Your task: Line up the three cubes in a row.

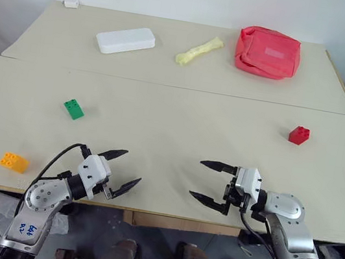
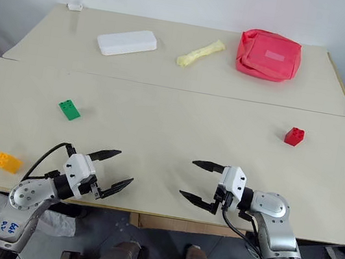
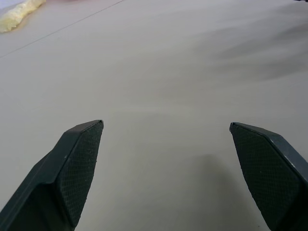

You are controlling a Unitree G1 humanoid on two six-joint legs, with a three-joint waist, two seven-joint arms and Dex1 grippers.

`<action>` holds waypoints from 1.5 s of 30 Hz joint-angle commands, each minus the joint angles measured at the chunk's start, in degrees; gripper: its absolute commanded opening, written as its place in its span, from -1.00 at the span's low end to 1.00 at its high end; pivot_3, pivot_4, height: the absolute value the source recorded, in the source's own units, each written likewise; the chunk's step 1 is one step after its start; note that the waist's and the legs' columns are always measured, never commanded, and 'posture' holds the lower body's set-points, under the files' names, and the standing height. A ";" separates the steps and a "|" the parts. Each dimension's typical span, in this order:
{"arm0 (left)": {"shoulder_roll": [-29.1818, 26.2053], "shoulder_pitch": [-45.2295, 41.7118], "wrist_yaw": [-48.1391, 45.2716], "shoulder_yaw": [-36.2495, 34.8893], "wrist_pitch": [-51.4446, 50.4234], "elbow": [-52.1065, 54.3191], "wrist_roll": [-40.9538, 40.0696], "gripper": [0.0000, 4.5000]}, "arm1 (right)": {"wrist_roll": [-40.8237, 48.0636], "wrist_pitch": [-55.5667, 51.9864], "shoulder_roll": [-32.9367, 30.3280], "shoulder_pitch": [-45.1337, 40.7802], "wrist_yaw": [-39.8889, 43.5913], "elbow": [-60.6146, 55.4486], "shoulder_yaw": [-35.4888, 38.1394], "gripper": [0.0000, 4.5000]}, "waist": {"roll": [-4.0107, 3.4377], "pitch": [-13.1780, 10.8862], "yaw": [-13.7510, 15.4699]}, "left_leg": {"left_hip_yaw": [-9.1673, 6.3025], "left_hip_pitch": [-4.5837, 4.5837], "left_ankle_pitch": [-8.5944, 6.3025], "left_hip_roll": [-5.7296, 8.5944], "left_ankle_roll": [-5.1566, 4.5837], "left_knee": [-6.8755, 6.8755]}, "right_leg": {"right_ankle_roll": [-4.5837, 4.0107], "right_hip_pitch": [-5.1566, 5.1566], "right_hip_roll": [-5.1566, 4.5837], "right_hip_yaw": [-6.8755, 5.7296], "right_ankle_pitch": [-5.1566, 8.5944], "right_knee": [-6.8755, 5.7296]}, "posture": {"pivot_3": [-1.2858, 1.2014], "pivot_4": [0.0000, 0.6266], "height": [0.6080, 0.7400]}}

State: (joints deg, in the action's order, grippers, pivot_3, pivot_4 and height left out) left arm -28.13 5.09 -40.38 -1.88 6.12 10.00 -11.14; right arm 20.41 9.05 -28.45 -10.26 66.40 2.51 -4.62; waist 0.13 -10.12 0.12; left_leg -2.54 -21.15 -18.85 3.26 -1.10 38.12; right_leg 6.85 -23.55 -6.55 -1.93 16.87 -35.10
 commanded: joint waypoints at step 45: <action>5.50 -18.16 -6.84 7.79 -5.39 -0.58 -4.81 0.99 | -9.52 -26.58 -5.13 -23.10 -56.09 15.17 23.07 1.00 | -0.23 0.12 1.26 | 0.25 -0.11 0.04 0.16 -0.13 0.11 | 0.02 -0.20 0.09 0.34 -0.02 -0.47 | 0.03 -0.52 1.00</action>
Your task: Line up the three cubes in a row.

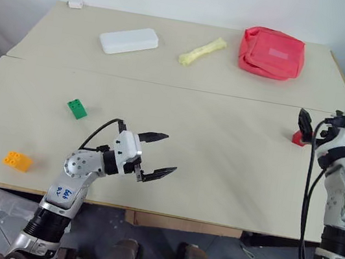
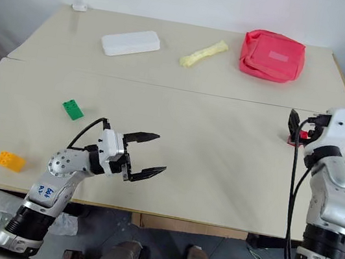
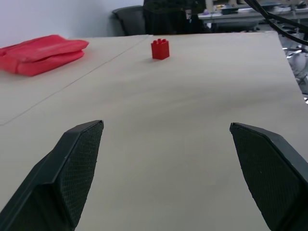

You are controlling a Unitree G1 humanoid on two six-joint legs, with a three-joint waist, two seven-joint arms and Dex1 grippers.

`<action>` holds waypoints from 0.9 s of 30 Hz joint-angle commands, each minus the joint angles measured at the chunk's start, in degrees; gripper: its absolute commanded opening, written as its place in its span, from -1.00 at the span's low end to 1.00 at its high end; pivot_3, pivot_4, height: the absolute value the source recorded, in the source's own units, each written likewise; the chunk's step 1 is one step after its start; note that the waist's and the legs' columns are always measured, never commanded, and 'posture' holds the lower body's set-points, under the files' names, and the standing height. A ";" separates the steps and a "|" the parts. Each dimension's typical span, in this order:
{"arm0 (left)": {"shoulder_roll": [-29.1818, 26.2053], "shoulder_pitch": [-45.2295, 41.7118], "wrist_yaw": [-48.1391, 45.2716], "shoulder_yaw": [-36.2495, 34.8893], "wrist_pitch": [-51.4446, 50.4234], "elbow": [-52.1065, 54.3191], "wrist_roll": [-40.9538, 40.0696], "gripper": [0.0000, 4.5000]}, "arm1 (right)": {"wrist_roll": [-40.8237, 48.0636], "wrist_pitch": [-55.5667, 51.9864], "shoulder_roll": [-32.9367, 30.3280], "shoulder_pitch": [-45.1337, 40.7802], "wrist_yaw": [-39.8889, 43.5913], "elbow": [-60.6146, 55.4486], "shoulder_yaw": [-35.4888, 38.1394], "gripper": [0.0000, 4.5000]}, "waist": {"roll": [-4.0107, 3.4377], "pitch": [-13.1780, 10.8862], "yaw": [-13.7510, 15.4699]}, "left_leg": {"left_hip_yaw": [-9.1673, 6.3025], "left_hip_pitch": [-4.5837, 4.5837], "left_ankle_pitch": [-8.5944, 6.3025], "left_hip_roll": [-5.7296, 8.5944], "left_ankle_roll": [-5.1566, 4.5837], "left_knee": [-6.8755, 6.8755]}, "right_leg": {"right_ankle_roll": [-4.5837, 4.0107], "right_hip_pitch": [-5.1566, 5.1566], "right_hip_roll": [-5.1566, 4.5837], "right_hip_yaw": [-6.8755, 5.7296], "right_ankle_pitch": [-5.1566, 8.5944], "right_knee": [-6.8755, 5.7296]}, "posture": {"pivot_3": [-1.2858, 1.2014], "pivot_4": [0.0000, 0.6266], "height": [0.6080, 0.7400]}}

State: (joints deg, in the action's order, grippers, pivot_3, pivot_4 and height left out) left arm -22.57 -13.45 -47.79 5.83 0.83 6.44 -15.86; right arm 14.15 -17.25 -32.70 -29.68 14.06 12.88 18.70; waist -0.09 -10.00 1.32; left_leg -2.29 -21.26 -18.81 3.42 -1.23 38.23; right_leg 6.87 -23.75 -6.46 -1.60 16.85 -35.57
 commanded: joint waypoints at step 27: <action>-2.18 3.28 3.84 -2.08 -1.56 6.33 0.61 1.00 | -3.51 -3.44 0.00 -12.22 0.78 17.82 -3.50 -0.77 | 0.00 0.00 -1.49 | 0.11 0.01 0.03 -0.05 -0.08 -0.04 | 0.06 0.01 0.01 0.04 -0.03 0.04 | 0.03 -0.52 1.00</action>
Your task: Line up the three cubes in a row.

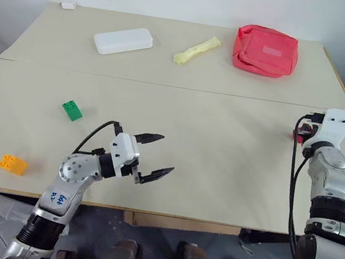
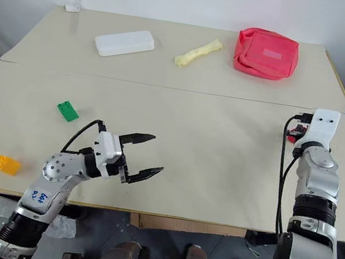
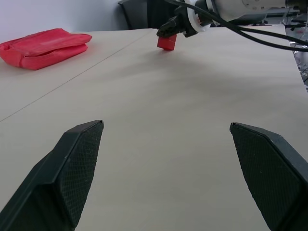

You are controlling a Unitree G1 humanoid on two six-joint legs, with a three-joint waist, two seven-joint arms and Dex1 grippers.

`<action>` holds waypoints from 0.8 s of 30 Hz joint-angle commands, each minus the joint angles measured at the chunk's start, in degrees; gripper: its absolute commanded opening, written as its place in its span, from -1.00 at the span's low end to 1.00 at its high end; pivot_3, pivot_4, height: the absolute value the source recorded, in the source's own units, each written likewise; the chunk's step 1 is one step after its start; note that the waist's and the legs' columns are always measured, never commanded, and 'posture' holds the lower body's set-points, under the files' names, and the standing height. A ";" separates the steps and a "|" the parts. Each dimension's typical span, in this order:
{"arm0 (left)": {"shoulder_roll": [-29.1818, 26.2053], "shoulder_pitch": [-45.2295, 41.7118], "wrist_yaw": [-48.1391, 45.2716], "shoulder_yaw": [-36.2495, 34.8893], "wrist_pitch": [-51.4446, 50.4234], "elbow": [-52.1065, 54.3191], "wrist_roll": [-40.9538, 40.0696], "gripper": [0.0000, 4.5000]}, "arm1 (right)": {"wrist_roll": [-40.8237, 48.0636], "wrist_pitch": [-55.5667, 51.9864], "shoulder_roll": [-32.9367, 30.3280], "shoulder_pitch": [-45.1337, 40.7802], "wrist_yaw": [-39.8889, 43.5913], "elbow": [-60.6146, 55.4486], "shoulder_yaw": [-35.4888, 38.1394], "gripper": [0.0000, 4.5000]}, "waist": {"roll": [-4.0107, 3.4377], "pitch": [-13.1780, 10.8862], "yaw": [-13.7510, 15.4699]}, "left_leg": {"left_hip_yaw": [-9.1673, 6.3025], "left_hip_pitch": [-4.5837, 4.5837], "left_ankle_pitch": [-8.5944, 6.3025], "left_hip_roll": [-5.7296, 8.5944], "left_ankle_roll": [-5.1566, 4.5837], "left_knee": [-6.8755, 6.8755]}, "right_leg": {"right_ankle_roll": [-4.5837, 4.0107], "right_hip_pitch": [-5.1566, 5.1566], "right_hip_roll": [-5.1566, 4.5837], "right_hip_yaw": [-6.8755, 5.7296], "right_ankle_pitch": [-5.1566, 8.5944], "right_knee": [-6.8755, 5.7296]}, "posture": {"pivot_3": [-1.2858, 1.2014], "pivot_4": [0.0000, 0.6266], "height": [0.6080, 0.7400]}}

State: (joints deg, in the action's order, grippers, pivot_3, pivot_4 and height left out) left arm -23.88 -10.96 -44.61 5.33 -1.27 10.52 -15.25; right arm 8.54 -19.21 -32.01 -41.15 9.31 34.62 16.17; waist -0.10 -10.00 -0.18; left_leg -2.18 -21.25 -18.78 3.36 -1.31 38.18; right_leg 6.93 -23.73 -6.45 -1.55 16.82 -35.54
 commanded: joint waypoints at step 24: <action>-0.27 2.74 2.24 -1.24 1.67 1.90 0.49 1.00 | -1.03 2.84 -7.84 -0.32 11.44 -7.87 -1.44 0.98 | 0.00 -0.01 0.20 | -0.03 -0.03 -0.02 0.04 0.00 -0.04 | 0.00 -0.02 -0.08 -0.03 0.00 0.08 | 0.03 -0.52 1.00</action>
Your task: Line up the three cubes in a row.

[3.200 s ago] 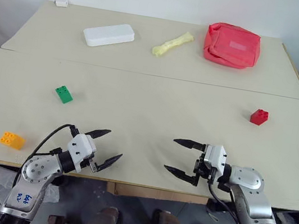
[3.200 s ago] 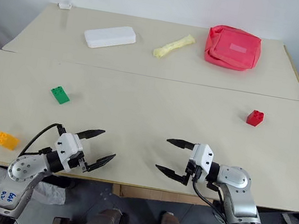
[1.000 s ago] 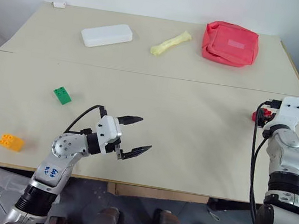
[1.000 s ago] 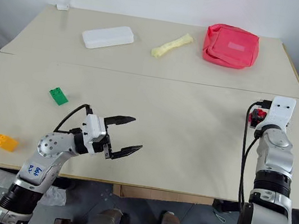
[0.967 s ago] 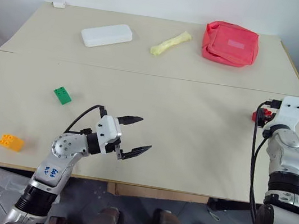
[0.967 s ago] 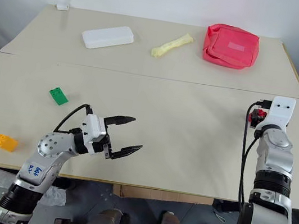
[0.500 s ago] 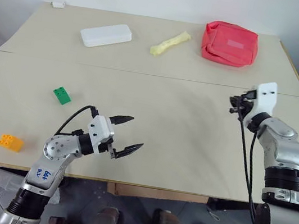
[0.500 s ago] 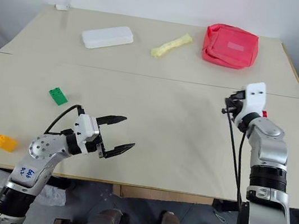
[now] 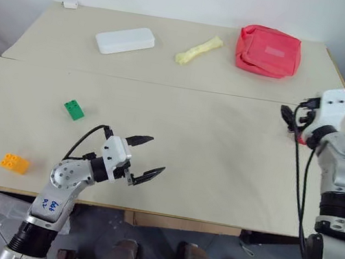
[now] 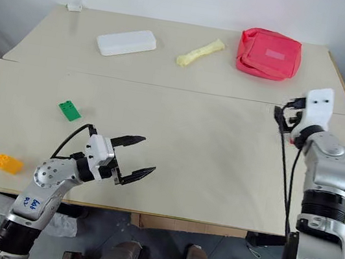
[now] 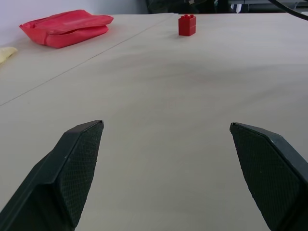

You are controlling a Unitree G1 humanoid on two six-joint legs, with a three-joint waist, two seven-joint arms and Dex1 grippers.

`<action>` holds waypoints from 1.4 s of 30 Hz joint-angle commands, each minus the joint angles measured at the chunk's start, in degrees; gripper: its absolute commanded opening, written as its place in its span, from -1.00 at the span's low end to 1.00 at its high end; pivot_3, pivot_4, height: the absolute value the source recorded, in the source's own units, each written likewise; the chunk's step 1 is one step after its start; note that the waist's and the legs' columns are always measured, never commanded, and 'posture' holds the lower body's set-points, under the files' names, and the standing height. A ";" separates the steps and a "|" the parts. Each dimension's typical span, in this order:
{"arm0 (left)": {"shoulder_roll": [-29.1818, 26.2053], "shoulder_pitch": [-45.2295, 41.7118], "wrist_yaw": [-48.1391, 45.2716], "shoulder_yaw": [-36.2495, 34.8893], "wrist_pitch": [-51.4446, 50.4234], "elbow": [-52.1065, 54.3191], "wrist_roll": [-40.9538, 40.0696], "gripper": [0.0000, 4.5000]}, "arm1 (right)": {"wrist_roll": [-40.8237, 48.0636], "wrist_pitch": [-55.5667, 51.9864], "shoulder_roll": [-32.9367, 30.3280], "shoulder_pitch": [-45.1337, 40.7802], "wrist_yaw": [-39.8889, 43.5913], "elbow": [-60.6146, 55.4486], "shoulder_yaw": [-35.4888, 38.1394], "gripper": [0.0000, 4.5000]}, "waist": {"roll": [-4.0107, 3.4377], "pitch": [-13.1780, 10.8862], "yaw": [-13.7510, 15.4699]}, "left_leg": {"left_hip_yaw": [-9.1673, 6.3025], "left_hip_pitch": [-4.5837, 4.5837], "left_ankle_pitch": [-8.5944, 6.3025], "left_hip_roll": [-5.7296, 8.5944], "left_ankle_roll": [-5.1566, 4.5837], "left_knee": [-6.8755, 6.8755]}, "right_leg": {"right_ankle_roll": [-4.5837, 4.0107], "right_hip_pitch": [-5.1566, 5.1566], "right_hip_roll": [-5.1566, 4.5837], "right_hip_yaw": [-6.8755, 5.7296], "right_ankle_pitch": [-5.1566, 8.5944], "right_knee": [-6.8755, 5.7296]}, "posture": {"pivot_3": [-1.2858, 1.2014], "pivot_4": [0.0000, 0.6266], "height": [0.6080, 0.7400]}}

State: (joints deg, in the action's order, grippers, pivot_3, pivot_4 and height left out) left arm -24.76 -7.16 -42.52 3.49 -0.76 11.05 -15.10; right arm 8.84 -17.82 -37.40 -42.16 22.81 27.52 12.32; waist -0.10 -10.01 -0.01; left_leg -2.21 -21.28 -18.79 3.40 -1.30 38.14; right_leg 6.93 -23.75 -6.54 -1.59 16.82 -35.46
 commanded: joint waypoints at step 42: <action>-2.72 0.41 -3.79 -1.74 2.34 -0.68 -1.65 1.00 | 8.72 1.63 0.42 6.90 33.85 -14.80 -10.99 -0.35 | -0.01 0.00 -0.35 | 0.09 0.05 -0.01 -0.16 0.05 -0.02 | 0.01 0.00 0.11 0.04 -0.01 0.02 | 0.03 -0.52 1.00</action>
State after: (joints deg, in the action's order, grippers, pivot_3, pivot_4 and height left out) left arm -26.21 -8.04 -44.91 3.84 0.23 8.50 -15.40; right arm 14.54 -16.95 -35.95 -34.85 49.41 18.46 3.41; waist -0.11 -10.01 -0.36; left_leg -2.12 -21.23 -18.81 3.23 -1.25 38.12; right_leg 6.94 -23.76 -6.43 -1.54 16.82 -35.44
